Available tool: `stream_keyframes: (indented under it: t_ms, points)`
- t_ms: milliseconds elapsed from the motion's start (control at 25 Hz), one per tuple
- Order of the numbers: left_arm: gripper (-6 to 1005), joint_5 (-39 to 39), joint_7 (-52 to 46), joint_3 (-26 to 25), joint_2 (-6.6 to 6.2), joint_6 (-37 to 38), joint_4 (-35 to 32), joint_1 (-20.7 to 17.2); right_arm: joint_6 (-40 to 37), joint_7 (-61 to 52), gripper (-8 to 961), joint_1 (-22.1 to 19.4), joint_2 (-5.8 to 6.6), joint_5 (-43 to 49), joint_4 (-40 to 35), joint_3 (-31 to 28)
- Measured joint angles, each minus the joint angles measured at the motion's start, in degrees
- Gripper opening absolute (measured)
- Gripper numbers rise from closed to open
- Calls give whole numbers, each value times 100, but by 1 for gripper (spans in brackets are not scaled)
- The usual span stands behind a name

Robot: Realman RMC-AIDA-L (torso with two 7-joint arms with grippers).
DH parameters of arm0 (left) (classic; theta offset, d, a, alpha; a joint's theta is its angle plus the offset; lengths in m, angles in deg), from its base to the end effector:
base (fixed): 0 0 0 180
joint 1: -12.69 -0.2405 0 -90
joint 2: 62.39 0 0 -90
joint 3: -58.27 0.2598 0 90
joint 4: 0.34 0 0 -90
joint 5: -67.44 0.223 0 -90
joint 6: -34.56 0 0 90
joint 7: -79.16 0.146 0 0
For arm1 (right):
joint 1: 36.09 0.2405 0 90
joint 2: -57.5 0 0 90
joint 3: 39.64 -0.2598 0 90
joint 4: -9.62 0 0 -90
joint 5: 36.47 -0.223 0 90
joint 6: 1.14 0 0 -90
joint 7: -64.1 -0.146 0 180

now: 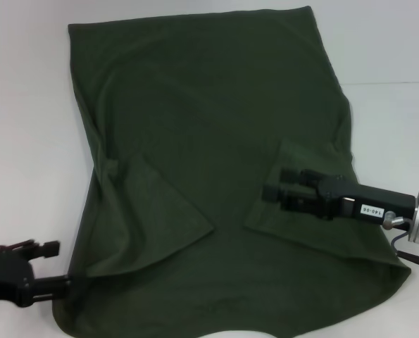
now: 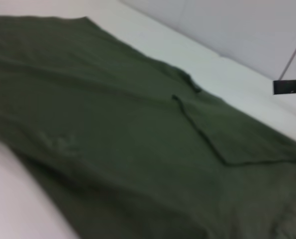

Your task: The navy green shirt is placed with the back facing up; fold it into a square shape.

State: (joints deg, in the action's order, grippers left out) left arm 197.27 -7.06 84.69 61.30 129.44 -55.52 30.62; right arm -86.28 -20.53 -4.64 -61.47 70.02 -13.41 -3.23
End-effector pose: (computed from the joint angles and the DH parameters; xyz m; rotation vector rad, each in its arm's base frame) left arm -0.3445 0.2726 0.0351 -2.5406 -0.9361 -0.4503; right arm 0.2761 0.3381 -0.0324 -2.5317 1.0518 0.9877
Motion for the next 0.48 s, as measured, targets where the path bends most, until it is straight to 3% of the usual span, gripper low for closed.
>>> stream_keyframes:
  t_ms: [320, 480]
  points:
    - [877, 265, -99, -62, 16, 52, -179, -167, -337, 83, 944, 155, 220, 1, -74, 1086]
    - [877, 366, -147, -62, 22, 38, -158, -176, -481, 34, 944, 187, 276, -6, -131, 1198]
